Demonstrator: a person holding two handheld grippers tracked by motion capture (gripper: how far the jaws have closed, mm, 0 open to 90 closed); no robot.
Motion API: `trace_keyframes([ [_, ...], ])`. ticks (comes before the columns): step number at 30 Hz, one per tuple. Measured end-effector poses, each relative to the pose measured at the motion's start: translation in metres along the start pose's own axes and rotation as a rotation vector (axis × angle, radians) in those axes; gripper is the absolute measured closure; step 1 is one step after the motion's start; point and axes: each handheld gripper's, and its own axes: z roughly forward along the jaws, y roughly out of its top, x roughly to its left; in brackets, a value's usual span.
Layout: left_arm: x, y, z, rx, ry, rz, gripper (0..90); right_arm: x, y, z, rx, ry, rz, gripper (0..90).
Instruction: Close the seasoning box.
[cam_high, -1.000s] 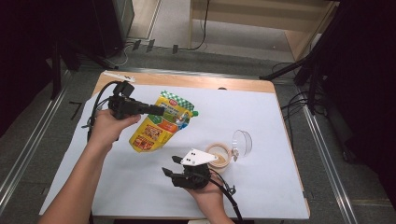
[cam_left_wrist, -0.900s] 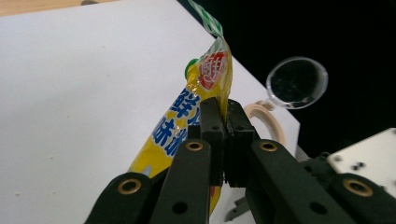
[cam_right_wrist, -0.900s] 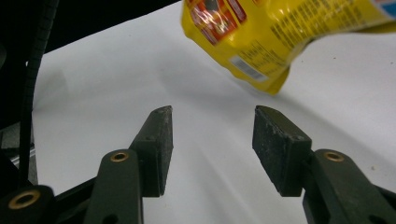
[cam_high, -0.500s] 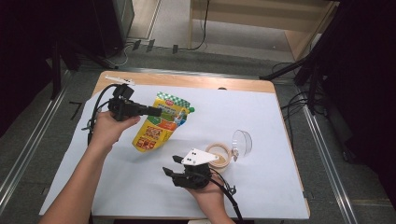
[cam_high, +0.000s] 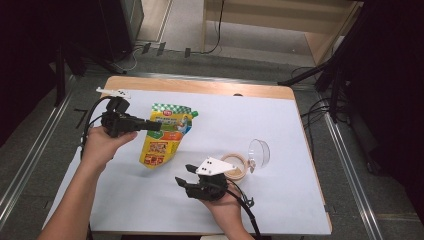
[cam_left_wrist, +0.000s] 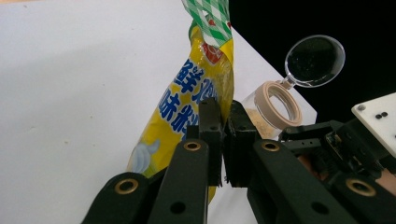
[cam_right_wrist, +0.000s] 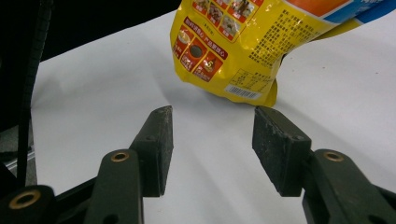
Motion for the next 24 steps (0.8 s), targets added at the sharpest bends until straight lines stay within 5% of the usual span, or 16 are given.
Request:
trace_keyframes([
  [10,0.000,-0.013,-0.012,-0.025,0.017,-0.013,82.8,0.002,0.002,0.004,0.009,0.017,-0.012,49.8],
  [24,-0.015,-0.007,-0.017,-0.035,0.036,0.044,65.2,0.003,0.003,0.006,0.016,0.023,-0.024,51.6],
])
